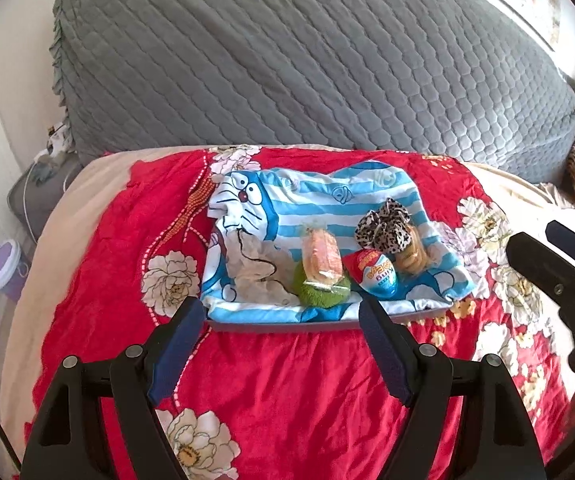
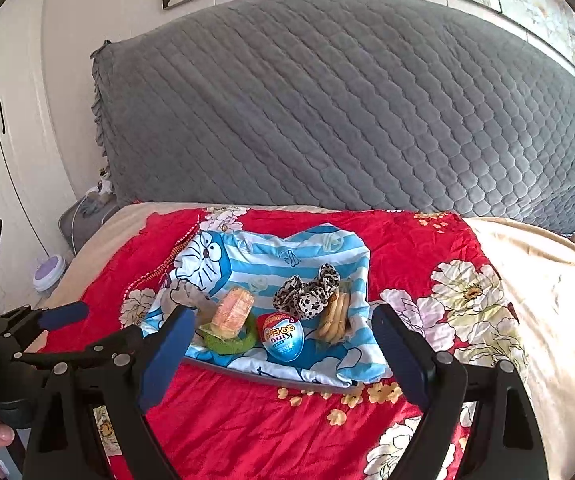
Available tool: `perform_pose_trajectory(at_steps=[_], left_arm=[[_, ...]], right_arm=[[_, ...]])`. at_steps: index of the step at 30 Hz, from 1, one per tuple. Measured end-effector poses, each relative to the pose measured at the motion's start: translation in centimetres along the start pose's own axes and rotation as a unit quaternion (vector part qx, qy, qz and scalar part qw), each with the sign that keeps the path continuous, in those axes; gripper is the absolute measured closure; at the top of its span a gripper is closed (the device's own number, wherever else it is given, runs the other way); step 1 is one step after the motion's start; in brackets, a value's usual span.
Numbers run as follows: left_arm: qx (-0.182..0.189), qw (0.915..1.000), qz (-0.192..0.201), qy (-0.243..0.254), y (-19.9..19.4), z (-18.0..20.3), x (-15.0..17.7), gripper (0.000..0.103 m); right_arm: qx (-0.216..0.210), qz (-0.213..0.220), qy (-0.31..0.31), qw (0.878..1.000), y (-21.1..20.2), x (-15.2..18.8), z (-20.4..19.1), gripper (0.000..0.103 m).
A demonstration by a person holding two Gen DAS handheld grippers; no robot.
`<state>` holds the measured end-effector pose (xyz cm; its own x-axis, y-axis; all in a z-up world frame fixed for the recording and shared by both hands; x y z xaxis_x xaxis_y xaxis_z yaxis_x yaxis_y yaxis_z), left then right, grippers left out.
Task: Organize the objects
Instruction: 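Withdraw both open tools up and away from the tray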
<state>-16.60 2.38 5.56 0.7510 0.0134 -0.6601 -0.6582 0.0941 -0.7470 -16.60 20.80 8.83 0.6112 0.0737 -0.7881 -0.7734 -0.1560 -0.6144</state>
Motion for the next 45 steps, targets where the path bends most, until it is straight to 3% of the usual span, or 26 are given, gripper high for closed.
perform_pose_trajectory(at_steps=[28, 45], left_arm=[[-0.007, 0.9996, 0.022, 0.017, -6.6, -0.7, 6.1, 0.022], [-0.009, 0.9998, 0.014, 0.014, -6.3, -1.1, 10.5, 0.022]], right_arm=[[0.025, 0.016, -0.013, 0.999, -7.3, 6.0, -1.5, 0.008], [0.039, 0.013, -0.017, 0.999, -7.8, 10.3, -1.0, 0.003]])
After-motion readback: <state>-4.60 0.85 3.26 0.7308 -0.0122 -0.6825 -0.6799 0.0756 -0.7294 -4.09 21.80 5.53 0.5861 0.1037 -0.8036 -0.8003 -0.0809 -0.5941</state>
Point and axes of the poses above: each gripper's, at about its wrist camera, not at the fingertips, and y roughly the way its jaws point, z to its right, x to its underside, the point moved 6 cm from there along y, roughly the way its jaws point, and after that the axes turned 3 degrees about x, right-handed, at the moved point
